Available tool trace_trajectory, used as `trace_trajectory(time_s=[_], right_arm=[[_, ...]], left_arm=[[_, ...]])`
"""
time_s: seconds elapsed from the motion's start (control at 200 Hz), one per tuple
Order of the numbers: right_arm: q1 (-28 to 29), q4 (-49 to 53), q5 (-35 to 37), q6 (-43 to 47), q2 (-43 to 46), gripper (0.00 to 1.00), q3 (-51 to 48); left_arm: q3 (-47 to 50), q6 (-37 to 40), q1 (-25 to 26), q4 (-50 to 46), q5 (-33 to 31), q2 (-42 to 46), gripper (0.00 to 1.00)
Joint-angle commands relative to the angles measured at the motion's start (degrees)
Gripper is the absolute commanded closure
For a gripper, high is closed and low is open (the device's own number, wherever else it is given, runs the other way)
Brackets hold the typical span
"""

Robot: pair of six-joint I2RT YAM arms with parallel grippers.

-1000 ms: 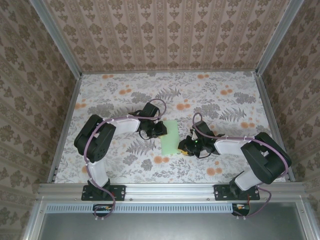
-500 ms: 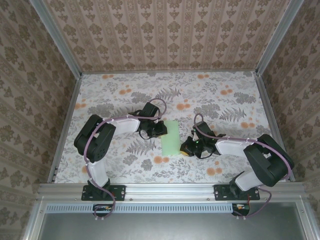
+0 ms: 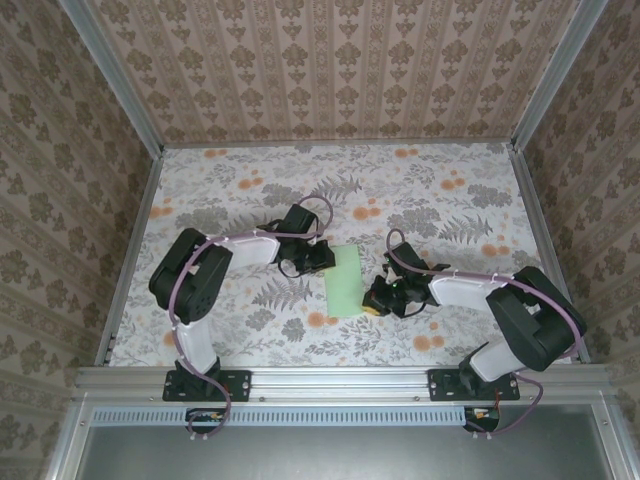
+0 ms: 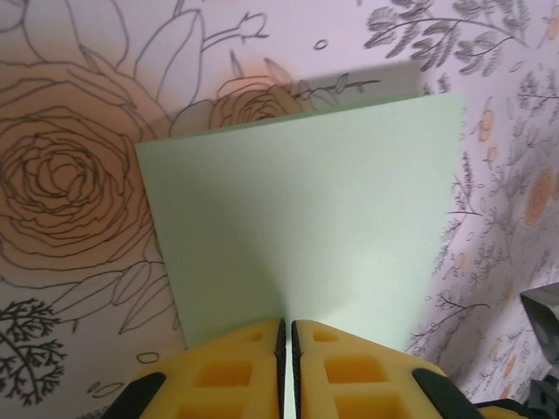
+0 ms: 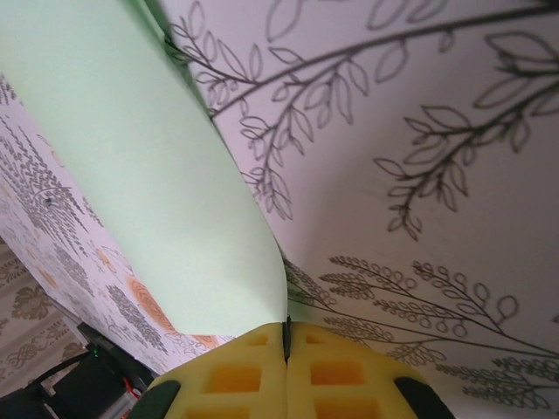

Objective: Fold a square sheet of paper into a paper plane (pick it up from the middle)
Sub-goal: Third fold the triangle at the center of the table.

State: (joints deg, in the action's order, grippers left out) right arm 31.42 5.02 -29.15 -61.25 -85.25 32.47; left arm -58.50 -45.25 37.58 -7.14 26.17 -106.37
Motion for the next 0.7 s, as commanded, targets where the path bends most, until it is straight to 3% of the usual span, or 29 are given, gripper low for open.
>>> trace_trajectory(time_s=[0.0,0.34,0.695], right_arm=[[-0.17,1.14,-1.05,0.68,-0.35,0.94,2.27],[0.05,-3.21,-2.28,-0.26,-1.67,0.94,7.41],[0.05,6.72,-2.24,1.91,2.27,0.93,7.53]], left_arm=[[0.01,1.39,0.21,-1.83,-0.12,-1.43,0.87],[0.28,1.88,0.46,-3.75,-1.72,-2.00,0.87],[-1.30,3.59,1.04,-4.98,-2.44,1.39,0.87]])
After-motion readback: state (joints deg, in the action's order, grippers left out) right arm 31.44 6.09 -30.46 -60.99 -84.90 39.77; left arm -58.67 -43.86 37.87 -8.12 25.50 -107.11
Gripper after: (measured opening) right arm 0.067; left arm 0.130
